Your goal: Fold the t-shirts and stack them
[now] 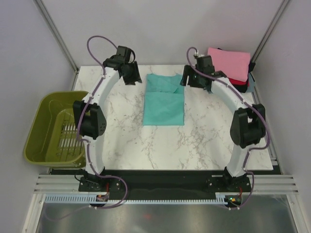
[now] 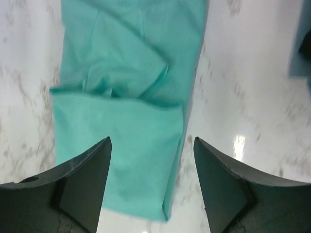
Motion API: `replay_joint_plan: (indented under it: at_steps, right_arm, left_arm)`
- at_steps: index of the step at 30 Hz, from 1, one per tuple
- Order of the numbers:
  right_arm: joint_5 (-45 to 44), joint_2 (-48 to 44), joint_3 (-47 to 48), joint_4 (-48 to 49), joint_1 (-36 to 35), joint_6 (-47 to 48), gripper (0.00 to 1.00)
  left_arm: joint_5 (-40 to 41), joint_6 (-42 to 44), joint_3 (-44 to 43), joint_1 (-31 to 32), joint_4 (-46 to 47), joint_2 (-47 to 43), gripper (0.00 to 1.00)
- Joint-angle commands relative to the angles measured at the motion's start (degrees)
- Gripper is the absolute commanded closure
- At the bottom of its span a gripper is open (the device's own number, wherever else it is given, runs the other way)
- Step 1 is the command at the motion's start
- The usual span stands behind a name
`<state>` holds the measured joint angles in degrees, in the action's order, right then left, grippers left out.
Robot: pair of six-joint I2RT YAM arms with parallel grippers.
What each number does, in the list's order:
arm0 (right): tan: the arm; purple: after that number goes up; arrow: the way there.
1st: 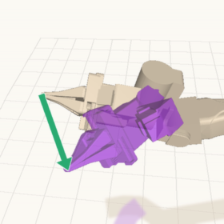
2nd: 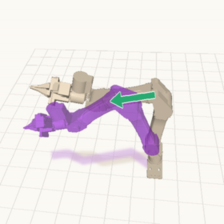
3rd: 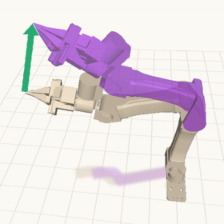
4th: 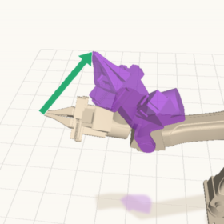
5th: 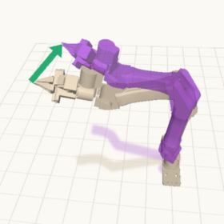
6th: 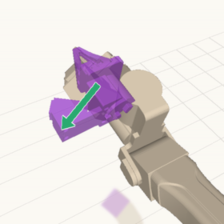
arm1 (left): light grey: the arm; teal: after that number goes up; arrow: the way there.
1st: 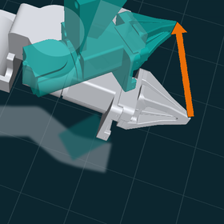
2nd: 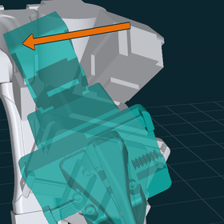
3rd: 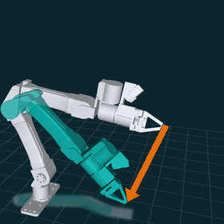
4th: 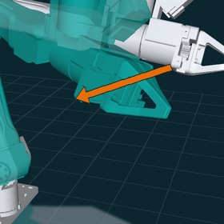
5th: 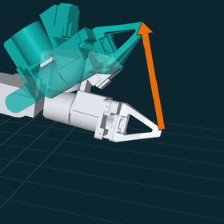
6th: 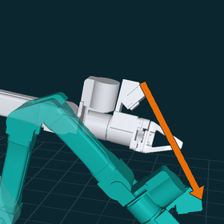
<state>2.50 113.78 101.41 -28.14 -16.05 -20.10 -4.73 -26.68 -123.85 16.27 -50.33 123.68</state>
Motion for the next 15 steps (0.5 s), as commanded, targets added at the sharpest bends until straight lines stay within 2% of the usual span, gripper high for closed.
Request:
replay_joint_plan:
  at_steps: [1,2,3,5,6,8,12,15]
  right_arm:
    - [10.4,-12.0,-14.7,2.5,-1.0,-4.0,0.23]
    - [11.6,-14.0,-23.3,6.1,-1.1,-6.4,0.23]
    - [13.0,-16.0,-27.4,8.2,-1.4,-7.4,0.23]
    - [18.0,-20.5,-38.2,14.4,-2.0,-9.9,0.23]
    - [19.7,-21.8,-40.8,16.2,-2.1,-10.6,0.23]
    - [20.9,-22.1,-46.1,19.0,-2.3,-11.1,0.23]
    - [20.3,-20.3,-49.3,19.8,-3.1,-10.2,0.23]
    - [18.4,-18.3,-50.2,20.7,-3.2,-9.3,0.23]
  left_arm:
    - [-1.1,1.5,11.9,1.1,-1.7,-8.9,0.52]
    - [-1.8,1.3,16.4,1.5,2.6,-11.5,0.52]
    - [-3.7,1.1,25.4,1.6,4.8,-16.1,0.52]
    - [-5.9,0.3,33.6,1.9,9.3,-20.7,0.53]
    - [-6.6,0.0,40.1,1.9,12.0,-24.5,0.53]
    - [-6.8,-1.1,45.9,2.0,14.4,-27.3,0.54]
    - [-8.1,-2.2,56.9,2.1,18.2,-32.9,0.55]
    - [-7.5,-2.4,60.7,2.1,19.5,-35.7,0.57]
